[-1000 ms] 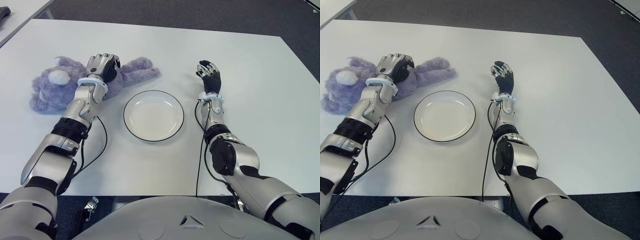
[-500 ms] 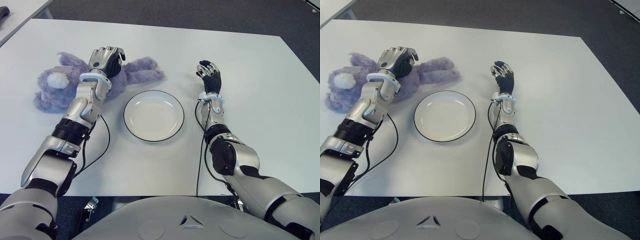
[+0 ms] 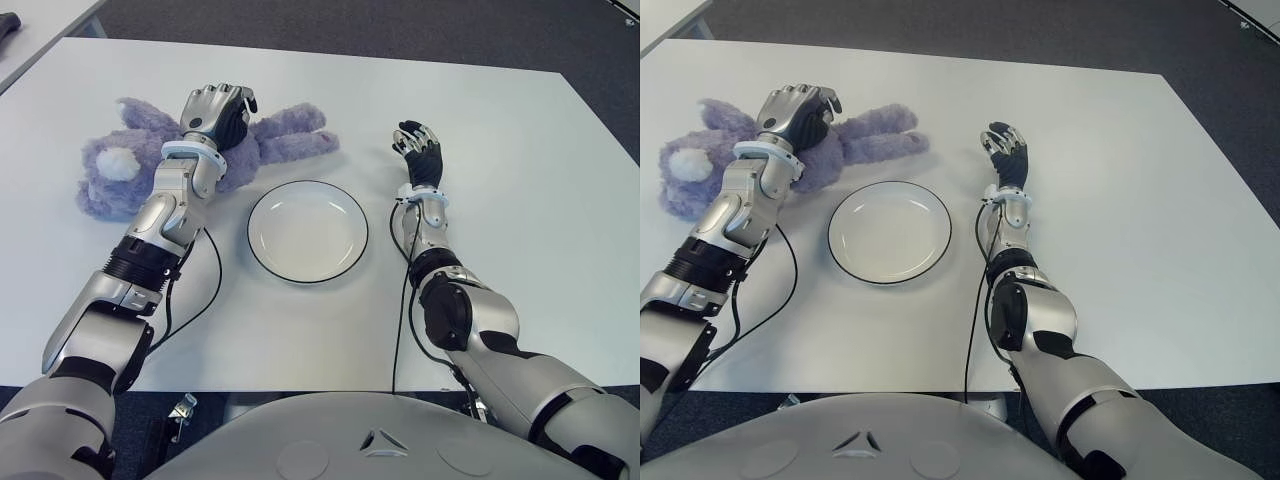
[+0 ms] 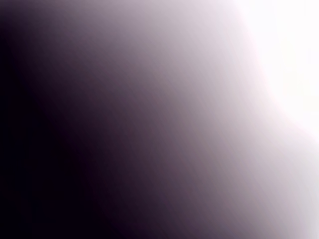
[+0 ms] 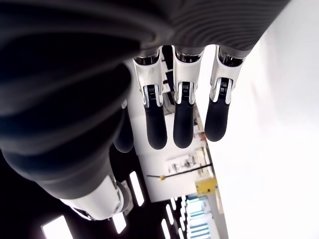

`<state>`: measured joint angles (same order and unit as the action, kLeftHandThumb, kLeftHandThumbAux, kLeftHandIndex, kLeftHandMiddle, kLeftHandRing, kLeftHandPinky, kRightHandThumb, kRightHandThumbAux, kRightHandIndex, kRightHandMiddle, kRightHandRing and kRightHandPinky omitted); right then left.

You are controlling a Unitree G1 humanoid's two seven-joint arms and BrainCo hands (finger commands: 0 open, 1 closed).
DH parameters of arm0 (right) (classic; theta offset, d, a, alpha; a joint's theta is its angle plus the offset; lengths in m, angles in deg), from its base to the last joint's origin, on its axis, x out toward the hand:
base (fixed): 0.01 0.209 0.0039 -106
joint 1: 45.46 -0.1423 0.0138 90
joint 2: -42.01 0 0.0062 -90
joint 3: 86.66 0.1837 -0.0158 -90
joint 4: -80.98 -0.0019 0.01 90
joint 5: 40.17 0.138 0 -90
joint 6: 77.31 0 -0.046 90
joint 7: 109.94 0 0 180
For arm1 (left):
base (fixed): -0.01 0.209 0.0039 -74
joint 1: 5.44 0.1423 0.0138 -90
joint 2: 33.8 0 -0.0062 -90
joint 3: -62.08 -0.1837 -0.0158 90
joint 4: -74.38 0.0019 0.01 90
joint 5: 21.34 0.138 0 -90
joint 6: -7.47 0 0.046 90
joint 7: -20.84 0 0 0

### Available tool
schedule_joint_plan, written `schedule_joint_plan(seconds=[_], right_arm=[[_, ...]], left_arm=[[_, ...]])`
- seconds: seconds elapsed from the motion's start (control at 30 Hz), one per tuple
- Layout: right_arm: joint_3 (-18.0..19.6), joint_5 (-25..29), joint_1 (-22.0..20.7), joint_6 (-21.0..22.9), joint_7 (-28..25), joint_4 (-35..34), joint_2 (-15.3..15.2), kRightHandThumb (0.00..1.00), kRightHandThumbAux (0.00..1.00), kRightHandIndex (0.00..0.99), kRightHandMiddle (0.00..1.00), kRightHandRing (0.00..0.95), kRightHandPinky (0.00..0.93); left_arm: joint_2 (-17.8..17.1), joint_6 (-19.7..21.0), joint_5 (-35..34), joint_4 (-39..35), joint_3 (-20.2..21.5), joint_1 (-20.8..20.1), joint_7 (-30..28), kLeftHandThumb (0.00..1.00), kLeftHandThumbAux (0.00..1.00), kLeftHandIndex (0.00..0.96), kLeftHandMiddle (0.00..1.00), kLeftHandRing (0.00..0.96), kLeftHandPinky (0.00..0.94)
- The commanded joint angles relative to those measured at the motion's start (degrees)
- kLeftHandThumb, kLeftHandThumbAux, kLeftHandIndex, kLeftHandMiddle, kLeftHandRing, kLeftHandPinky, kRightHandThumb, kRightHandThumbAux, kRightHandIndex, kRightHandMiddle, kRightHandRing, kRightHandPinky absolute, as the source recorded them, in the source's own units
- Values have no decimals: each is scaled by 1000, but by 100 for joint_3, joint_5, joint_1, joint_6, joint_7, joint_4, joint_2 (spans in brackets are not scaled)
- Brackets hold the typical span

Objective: Put the doll into the plate.

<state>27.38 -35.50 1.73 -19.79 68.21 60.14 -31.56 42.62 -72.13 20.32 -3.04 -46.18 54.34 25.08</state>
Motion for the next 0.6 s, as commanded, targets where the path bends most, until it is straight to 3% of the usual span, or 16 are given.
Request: schedule_joint_plan(seconds=[0.03,0.2,0.37,0.6], right_arm=[[89,113,1418,61,101,696,253,315,825,293,279,256,279],[88,118,1417,49,107,695,255,313,827,299,288,260,281],[82,114,1414,44,116,695,253,315,827,298,287,261,283],[74,115,1424,-5,55,692,247,293,824,291,292,268,284]], left_arm=[[48,35,73,-215,39,144,-100,847,668,404,495,676,416],[53,35,63,-314,76,138,-62,847,668,403,497,671,321],[43,63,60,-358,92,116,-100,847,668,405,495,668,370],[46,74,83,-387,95,90,-85,847,668,402,498,679,334]])
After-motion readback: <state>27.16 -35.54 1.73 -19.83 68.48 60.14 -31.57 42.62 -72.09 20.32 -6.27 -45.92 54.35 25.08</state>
